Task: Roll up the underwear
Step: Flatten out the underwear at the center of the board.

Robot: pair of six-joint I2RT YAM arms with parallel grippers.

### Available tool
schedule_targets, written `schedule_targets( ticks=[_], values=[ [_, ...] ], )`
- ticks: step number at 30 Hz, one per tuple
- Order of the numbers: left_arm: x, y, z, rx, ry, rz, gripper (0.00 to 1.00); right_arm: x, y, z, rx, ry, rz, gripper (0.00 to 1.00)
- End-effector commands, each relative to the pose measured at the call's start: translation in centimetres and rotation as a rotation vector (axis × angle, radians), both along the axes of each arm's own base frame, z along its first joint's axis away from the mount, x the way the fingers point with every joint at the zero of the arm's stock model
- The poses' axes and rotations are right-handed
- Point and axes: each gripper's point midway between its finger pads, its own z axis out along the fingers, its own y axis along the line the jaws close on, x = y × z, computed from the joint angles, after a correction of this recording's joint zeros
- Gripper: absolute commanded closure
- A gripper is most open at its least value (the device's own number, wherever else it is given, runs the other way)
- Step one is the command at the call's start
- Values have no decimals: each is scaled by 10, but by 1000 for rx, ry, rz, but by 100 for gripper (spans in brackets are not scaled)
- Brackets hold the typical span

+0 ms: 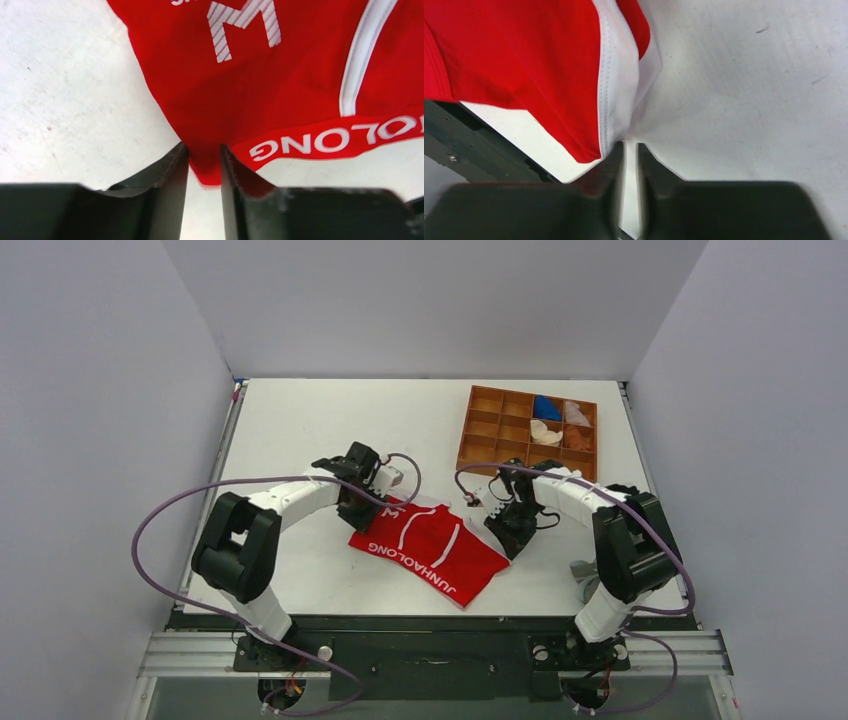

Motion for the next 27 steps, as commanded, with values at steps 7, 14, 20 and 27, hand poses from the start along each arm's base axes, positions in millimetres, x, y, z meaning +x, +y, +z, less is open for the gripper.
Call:
schedule_targets(
  ticks=[7,14,20,27],
  values=[
    [18,3,56,-126,-145,21,18,39,10,43,48,-153,-36,57],
    [97,-12,77,-215,-287,139,9,32,9,27,37,-85,-21,56],
    [126,-24,44,-212,-242,205,9,18,12,15,37,-34,5,55],
    [126,-28,25,-212,-195,243,9,14,14,-7,-27,-33,25,55]
  ],
)
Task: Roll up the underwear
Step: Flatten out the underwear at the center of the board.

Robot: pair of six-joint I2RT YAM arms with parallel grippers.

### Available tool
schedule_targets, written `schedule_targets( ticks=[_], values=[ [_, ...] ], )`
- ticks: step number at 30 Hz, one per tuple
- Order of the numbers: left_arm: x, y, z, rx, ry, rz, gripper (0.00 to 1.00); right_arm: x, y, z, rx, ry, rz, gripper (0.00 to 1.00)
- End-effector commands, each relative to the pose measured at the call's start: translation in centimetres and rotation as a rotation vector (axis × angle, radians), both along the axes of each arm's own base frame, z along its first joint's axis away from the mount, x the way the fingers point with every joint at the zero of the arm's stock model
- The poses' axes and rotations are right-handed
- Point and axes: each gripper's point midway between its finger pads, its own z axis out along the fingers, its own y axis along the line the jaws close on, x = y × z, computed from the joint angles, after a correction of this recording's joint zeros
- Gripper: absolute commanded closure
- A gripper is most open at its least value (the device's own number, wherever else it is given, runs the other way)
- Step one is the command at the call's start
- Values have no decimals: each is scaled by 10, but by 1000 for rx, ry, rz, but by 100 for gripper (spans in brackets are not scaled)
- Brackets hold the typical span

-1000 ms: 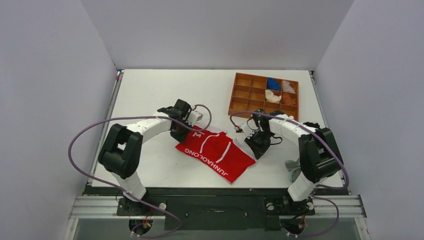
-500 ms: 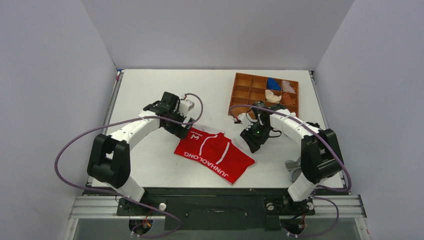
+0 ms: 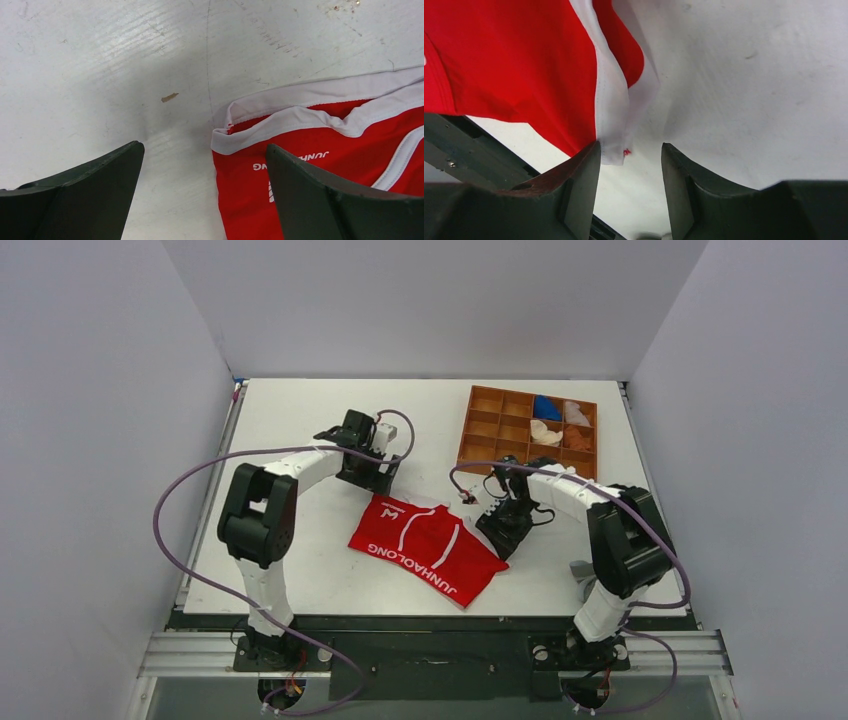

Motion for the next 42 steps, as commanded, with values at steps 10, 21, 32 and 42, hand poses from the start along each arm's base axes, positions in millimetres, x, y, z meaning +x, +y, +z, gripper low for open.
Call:
schedule_targets(
  ticks=[10,21,32,42],
  values=[
    [8,0,26,-27,-97,25,9,14,-9,-28,-182,-120,-15,88],
    [-9,-10,8,-54,-43,-18,9,48,-26,12,-274,-278,2,100],
    [5,-41,-12,-133,25,-17,24,57,-36,6,-311,-270,7,100],
    [-8,-32,-21,-141,70,-8,100,62,-58,-7,-326,-228,-64,97]
  ],
)
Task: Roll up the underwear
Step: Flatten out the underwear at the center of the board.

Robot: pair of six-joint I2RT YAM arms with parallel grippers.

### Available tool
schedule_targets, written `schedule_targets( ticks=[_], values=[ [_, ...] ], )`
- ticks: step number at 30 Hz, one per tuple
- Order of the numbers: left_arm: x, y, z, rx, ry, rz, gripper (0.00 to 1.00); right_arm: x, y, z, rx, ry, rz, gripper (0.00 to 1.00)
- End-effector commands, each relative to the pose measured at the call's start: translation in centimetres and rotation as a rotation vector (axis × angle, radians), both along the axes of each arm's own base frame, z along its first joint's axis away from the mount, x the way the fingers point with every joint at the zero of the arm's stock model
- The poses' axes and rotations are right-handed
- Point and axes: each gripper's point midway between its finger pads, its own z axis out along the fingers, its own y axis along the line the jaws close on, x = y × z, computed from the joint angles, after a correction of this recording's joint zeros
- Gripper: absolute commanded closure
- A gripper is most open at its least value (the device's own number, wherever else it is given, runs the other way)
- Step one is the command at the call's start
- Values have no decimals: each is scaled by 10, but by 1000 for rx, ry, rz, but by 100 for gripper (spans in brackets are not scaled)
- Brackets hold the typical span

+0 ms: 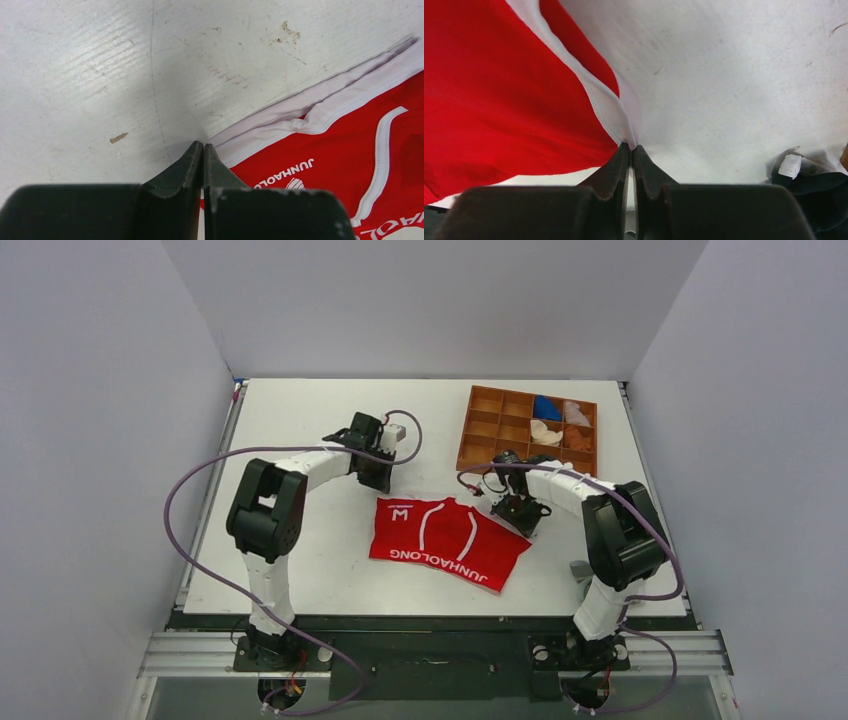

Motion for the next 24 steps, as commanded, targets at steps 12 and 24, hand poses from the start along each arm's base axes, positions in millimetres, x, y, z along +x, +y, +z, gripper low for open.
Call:
schedule_targets(
  ticks=[12,24],
  values=[
    [-14,18,26,-49,-72,20,36,32,4,29,109,-101,-66,70],
    [-44,15,89,-106,-301,-235,3,42,88,89,538,-89,17,62]
  ],
)
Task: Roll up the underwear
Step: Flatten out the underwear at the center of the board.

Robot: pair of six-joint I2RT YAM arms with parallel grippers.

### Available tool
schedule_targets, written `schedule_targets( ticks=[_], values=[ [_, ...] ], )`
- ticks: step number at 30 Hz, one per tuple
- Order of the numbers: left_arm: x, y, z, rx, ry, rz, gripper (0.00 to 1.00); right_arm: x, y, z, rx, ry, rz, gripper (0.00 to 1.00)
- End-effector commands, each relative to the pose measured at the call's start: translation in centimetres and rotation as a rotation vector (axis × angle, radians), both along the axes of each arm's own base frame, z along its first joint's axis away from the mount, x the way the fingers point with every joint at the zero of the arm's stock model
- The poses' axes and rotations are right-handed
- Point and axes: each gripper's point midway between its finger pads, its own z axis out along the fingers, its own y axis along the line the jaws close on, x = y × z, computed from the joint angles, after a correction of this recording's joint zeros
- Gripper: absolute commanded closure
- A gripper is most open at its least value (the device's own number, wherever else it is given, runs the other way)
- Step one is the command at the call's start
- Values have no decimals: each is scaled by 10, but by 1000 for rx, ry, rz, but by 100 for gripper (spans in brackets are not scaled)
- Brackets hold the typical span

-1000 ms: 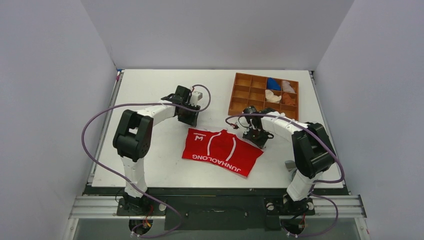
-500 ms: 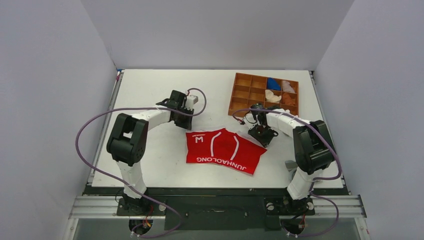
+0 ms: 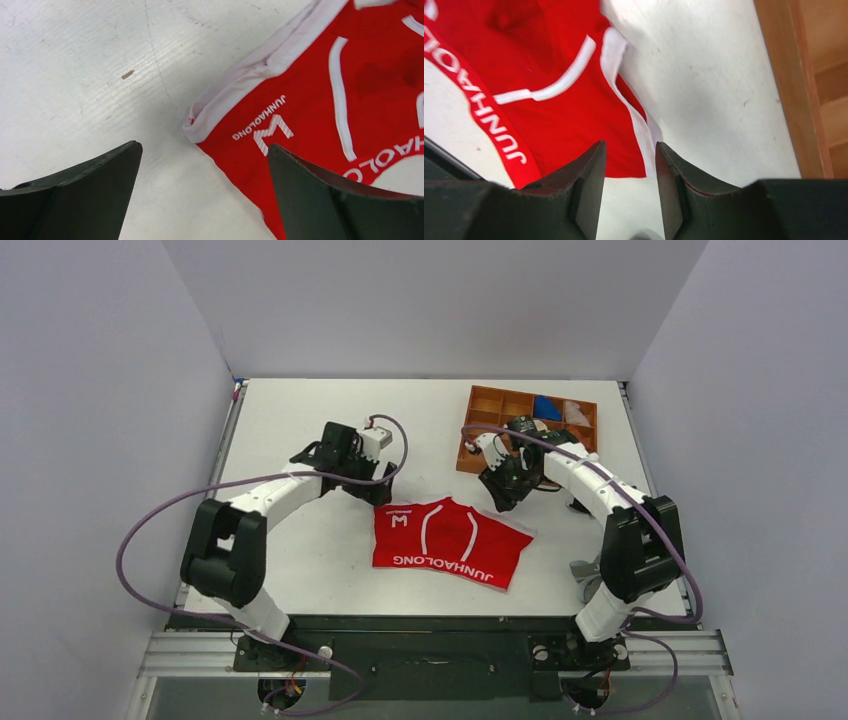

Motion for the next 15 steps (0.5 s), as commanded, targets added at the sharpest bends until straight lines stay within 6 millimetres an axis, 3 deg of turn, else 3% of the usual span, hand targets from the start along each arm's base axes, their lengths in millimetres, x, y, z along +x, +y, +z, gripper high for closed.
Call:
schedule_targets(
  ticks=[1,2,9,15],
  values=[
    [-22,-11,36,-37,-163,-239,3,4,41,20,172,19,50,63],
    [-31,-11,42,-30,-180,-272,3,8,46,22,182,10,56,63],
    [-110,-30,13,56,-193,-598,3,9,90,4,272,117,104,69],
    [-139,-40,-24,115,-80,-722,2,8,99,-24,253,200,111,72]
  ],
)
